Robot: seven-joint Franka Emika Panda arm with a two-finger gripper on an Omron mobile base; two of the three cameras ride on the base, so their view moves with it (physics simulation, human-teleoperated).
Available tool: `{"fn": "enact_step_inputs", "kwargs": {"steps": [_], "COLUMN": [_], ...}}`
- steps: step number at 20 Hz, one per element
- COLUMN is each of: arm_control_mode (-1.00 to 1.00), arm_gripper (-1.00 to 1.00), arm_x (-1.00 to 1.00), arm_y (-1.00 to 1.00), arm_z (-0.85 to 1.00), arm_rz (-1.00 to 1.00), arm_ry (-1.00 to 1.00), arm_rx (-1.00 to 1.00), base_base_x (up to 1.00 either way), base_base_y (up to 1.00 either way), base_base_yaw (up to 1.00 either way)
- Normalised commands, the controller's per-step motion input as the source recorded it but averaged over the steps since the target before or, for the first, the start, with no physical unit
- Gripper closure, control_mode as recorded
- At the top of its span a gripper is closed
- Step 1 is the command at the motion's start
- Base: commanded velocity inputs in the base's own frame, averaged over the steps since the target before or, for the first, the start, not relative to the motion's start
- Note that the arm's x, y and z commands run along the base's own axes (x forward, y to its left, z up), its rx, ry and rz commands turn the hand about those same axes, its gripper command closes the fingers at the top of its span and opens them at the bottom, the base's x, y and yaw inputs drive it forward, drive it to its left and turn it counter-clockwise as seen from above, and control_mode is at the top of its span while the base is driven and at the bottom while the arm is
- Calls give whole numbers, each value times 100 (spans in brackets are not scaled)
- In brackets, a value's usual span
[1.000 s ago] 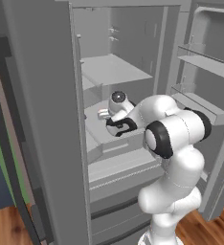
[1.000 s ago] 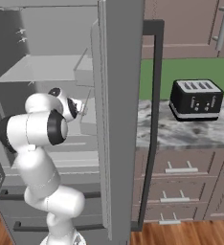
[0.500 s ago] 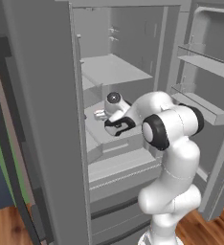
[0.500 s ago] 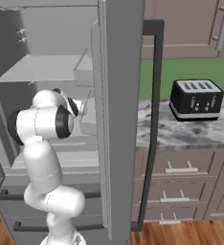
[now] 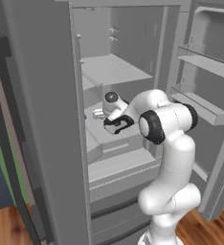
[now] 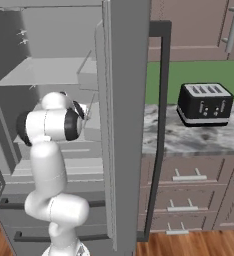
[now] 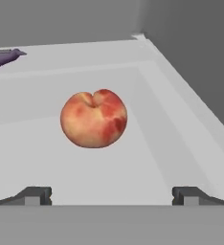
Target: Pick the pear and peach from the fridge and place them on the plate next to the blender to make a fruit smoothie.
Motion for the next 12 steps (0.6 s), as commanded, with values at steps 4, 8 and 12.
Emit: {"fn": "enact_step_inputs", "kwargs": {"steps": [4,8,12], "arm_control_mode": [-100,-100,-100], "arm_gripper": [-100,-100,-100], "arm_x": [12,22,30], "arm_y": [0,0,1], "arm_z": [-14,-11,-10], "arm_rz": [0,0,0], "arm_ry": [0,0,0], "arm_rx": [0,0,0], "base_base_x": [0,0,0], "base_base_y": [0,0,0], "base_base_yaw": [0,0,0]}}
